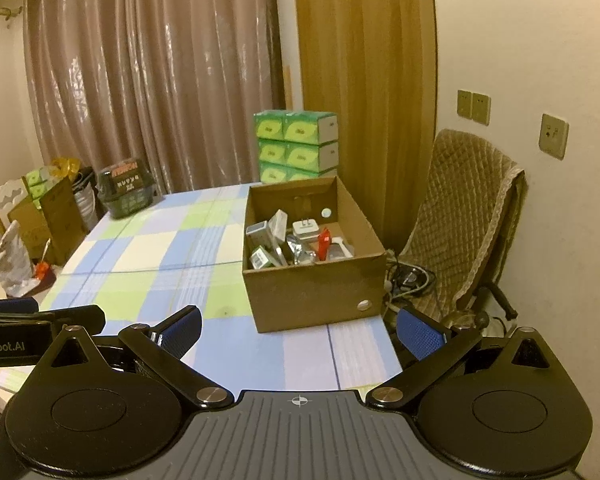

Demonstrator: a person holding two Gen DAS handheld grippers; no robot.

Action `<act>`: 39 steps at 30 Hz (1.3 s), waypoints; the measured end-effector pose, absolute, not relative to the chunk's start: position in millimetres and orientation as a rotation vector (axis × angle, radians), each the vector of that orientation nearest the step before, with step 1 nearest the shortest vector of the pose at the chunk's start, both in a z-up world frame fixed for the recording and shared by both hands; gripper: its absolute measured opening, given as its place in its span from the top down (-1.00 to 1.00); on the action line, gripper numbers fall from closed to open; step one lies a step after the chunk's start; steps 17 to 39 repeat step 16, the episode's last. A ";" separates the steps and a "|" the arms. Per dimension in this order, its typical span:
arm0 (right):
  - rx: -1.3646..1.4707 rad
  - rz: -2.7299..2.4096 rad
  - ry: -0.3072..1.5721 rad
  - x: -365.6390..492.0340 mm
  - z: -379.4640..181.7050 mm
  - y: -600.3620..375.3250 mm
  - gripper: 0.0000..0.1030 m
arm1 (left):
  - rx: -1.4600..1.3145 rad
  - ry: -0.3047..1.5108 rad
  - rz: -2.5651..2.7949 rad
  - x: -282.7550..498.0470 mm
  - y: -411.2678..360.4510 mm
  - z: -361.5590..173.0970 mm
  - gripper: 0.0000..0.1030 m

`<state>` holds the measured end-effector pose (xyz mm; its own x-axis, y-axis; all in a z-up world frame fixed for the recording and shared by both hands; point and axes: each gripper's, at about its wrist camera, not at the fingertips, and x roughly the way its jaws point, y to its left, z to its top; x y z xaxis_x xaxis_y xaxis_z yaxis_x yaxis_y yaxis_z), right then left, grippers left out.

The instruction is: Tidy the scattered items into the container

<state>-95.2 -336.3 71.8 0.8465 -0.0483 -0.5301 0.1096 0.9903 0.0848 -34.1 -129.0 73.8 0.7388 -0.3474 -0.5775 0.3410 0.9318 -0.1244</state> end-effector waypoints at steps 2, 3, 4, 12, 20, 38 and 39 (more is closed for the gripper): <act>0.108 -0.087 0.557 -94.2 70.6 -336.6 -0.96 | -0.003 0.639 -0.376 -33.3 -130.4 72.8 -0.98; 0.106 -0.088 0.558 -94.0 70.0 -336.9 -0.96 | 0.000 0.641 -0.376 -32.7 -131.3 71.6 -0.98; 0.104 -0.090 0.559 -93.9 69.5 -337.0 -0.96 | 0.003 0.644 -0.377 -32.2 -132.2 70.7 -0.98; 0.094 -0.096 0.565 -92.2 65.3 -336.7 -0.96 | 0.021 0.650 -0.376 -31.0 -136.5 65.0 -0.98; 0.087 -0.098 0.568 -91.0 64.1 -336.7 -0.96 | 0.023 0.629 -0.387 -31.7 -136.4 65.1 -0.98; 0.087 -0.098 0.568 -91.0 64.1 -336.7 -0.96 | 0.023 0.629 -0.387 -31.7 -136.4 65.1 -0.98; 0.087 -0.098 0.568 -91.0 64.1 -336.7 -0.96 | 0.023 0.629 -0.387 -31.7 -136.4 65.1 -0.98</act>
